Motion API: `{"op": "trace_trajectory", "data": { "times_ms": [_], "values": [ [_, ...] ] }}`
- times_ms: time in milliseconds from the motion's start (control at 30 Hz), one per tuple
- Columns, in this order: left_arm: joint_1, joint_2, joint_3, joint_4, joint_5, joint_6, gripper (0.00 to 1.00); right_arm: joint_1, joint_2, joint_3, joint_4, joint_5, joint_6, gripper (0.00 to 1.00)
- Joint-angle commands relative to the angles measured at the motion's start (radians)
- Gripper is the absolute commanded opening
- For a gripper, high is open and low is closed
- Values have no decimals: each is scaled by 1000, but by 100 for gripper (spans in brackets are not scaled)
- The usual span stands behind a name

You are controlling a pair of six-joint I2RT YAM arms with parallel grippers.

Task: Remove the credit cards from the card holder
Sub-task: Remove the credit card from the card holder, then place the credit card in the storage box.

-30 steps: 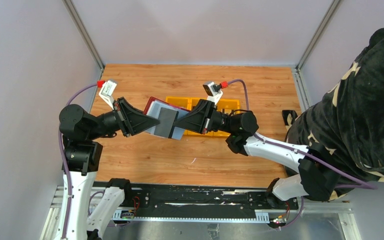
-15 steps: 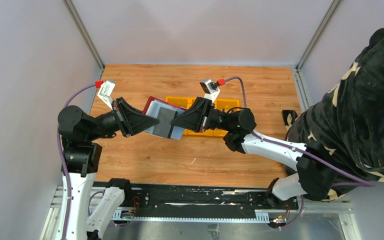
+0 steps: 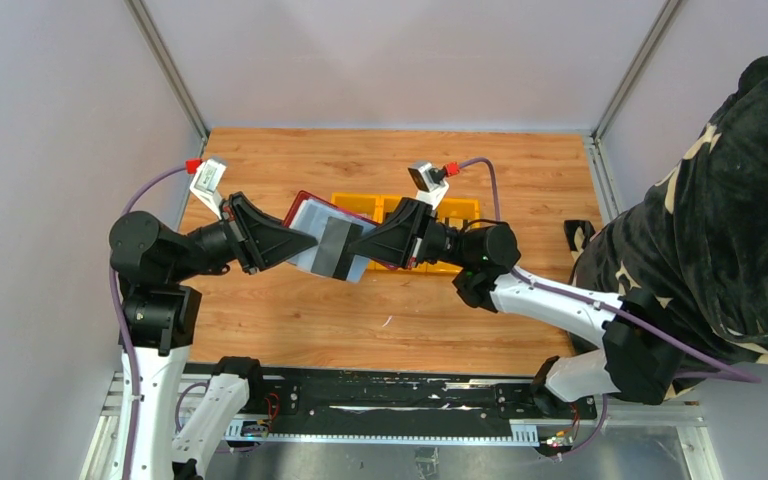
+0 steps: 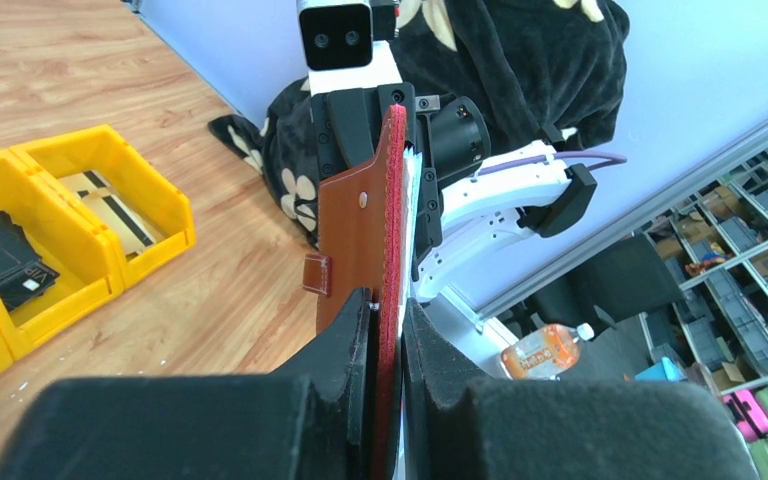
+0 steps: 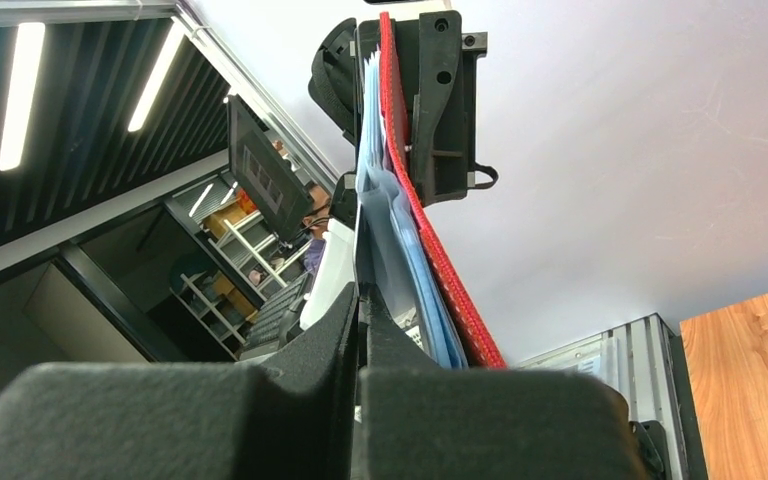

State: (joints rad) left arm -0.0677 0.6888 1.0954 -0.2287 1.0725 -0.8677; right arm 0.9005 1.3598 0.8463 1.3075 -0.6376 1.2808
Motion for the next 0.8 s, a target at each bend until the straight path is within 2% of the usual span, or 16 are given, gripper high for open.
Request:
{"op": "trace_trajectory", "data": {
  "times_ms": [0, 133, 233, 333, 400, 567, 667, 767],
  "values": [
    [3, 7, 33, 12, -16, 23, 5, -8, -45, -25, 36, -42, 8, 0],
    [3, 15, 68, -75, -34, 139, 4, -116, -111, -89, 8, -66, 44, 0],
    [3, 26, 109, -184, -71, 253, 5, -207, -185, -135, -115, -91, 20, 0],
    [3, 40, 160, -292, -135, 391, 5, -298, -274, -120, -405, -133, -113, 0],
    [3, 50, 174, -336, -156, 427, 5, -340, -303, -76, -684, -134, -223, 0],
    [3, 50, 173, -354, -175, 455, 5, -403, -275, 60, -1193, -1, -556, 0],
    [3, 42, 167, -321, -170, 430, 5, -410, -200, 127, -1368, 128, -652, 0],
    [3, 35, 171, -298, -156, 410, 5, -412, -79, 178, -1428, 218, -709, 0]
  ]
}}
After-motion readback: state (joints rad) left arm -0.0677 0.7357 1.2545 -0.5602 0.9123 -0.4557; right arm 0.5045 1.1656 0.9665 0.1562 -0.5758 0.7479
